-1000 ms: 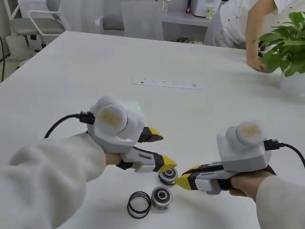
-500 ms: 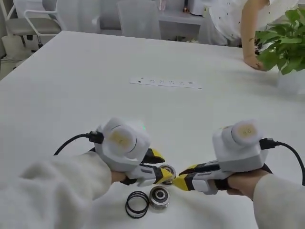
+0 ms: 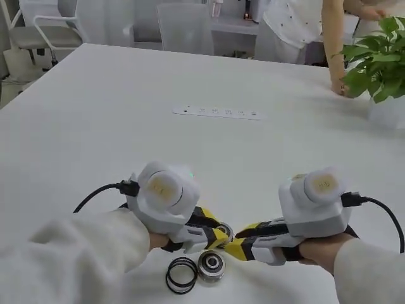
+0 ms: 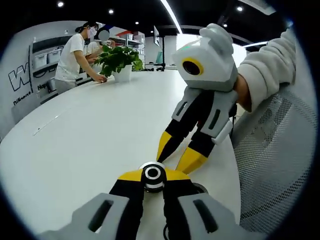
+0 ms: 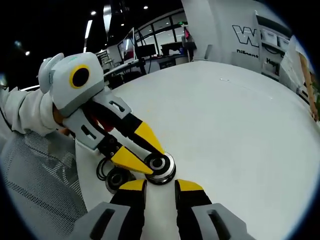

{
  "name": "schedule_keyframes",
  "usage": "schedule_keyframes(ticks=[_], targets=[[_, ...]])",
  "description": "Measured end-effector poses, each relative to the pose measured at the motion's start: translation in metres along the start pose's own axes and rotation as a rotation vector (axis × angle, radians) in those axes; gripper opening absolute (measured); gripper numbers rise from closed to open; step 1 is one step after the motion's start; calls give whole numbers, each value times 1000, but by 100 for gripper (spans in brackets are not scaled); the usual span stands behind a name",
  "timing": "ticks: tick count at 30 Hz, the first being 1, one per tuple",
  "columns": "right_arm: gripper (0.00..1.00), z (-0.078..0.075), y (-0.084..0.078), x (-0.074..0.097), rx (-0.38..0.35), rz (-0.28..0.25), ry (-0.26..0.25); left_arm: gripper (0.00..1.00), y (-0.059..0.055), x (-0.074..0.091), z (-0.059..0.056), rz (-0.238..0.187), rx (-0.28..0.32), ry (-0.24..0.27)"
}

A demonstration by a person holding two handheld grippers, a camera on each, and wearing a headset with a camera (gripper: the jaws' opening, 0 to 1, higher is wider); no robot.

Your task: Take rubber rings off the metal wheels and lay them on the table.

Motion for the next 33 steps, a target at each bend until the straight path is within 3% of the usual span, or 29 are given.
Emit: schedule_keyframes(ticks=[7, 19, 29, 33], targets=[[21, -1, 0, -2, 32, -15, -10, 8, 0, 1, 0, 0, -1, 1], [2, 0, 0, -1, 159, 17, -26, 7, -4, 3, 2, -16, 10, -11], [0, -1, 1, -3, 175, 24, -48, 7, -6, 5, 4, -36, -1, -31], [0, -3, 1, -2, 138, 14, -47, 7, -7, 6, 4, -46, -11, -42]])
Point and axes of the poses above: the centre of the closed fingertips' face, and the gripper's own axes: x roughly backward along the fingers, z roughly to its left, y roughly out of its top, the point moved 7 cm from there along x, roughly backward along the fingers, and after that the axes turned 9 degrees about y, right-handed, at the moved point
